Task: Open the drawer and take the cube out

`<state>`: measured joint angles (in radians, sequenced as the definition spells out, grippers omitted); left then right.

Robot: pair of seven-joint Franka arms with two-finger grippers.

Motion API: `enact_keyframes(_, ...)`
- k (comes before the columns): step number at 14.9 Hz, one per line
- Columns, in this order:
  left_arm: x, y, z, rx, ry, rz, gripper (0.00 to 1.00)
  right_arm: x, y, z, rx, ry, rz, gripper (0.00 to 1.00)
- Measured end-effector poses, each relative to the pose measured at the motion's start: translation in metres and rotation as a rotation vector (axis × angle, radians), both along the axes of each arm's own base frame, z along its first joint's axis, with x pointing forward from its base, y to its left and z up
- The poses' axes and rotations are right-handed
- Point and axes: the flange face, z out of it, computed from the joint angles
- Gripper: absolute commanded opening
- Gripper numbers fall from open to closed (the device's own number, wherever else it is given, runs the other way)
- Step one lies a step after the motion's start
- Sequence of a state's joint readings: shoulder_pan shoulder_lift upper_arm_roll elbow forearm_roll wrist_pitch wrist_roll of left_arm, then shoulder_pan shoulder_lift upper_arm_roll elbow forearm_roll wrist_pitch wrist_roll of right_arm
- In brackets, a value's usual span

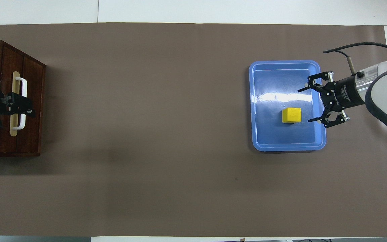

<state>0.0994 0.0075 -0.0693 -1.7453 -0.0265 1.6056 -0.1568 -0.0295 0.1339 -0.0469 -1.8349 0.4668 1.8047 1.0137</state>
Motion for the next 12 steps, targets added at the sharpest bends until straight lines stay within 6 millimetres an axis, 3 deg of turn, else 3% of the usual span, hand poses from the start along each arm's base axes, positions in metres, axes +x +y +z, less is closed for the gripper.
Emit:
enact_keyframes(3, -0.007, -0.007, 0.011, -0.01, -0.005, -0.078, 1.0, -0.006, 0.004, 0.056, -0.078, -0.083, 0.219, 1.0)
enact_keyframes(6, -0.013, -0.018, 0.012, -0.017, 0.0, -0.151, 1.0, -0.019, 0.005, 0.093, -0.157, -0.185, 0.522, 1.0)
enact_keyframes(9, -0.013, -0.024, 0.013, -0.027, -0.006, -0.233, 1.0, -0.035, 0.002, 0.114, -0.24, -0.241, 0.868, 1.0)
enact_keyframes(12, -0.013, -0.029, 0.012, -0.029, -0.003, -0.253, 1.0, -0.04, 0.001, 0.12, -0.245, -0.278, 1.093, 1.0)
